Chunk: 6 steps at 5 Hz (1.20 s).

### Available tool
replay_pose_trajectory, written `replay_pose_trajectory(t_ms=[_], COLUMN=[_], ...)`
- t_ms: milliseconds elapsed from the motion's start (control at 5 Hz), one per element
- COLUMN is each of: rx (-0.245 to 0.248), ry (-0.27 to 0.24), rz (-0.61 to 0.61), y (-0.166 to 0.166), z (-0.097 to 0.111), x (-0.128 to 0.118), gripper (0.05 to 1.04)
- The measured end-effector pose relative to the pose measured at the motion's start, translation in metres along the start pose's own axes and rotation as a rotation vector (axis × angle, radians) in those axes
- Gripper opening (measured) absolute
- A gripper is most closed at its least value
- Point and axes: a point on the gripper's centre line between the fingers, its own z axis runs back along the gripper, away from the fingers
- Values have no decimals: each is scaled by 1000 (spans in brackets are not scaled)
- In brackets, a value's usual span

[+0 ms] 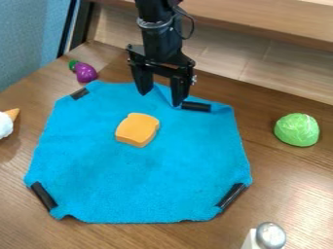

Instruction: Fold cloth from bottom right to top left

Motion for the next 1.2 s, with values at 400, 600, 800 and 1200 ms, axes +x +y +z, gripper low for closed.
replay_pose_trajectory(t_ms=[400,600,800,1200], rx=[-14,-36,-58,-83], ry=[96,96,114,145], rz=[-48,-153,-249,-355], y=[-30,-75,-110,-151], z=[-33,-40,-50,-60], x=[7,21,22,-2], gripper=[999,999,999,999])
